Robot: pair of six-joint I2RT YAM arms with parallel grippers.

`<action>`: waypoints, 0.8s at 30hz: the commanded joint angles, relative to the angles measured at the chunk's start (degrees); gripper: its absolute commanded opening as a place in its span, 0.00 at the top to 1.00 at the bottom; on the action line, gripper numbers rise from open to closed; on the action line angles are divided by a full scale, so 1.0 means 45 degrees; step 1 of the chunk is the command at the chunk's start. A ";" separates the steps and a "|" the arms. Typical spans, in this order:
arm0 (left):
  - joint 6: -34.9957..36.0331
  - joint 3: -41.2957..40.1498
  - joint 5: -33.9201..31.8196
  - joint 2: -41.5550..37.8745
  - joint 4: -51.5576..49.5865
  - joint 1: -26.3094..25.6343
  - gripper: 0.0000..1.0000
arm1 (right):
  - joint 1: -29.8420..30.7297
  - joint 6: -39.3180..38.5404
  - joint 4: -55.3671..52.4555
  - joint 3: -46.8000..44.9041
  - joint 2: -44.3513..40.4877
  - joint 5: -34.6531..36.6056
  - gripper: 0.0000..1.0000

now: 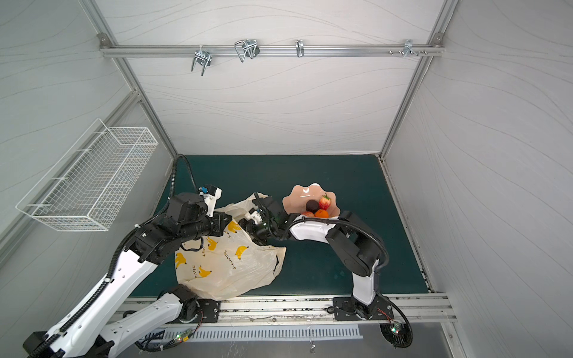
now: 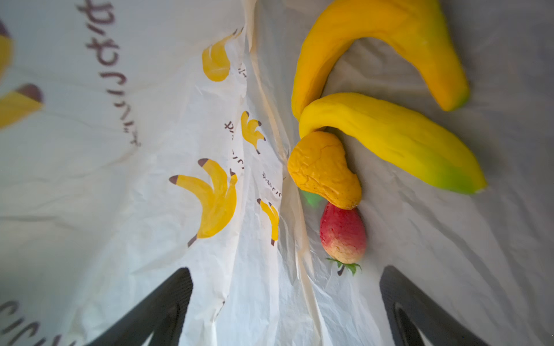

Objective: Place the fruits into the plastic bag
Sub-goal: Place the fruit in the plastic bag, then pick up the fruit from the plate.

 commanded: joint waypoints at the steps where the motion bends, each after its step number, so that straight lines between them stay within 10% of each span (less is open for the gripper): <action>1: -0.0130 -0.0017 -0.0210 -0.0222 -0.0094 0.0014 1.00 | -0.0429 -0.0811 -0.1721 -0.0247 -0.0912 0.0669 0.01; 24: -0.0111 -0.0057 0.0377 -0.0305 0.0179 0.0011 1.00 | -0.3509 -0.9343 -1.2875 0.2847 -0.4144 0.8378 0.01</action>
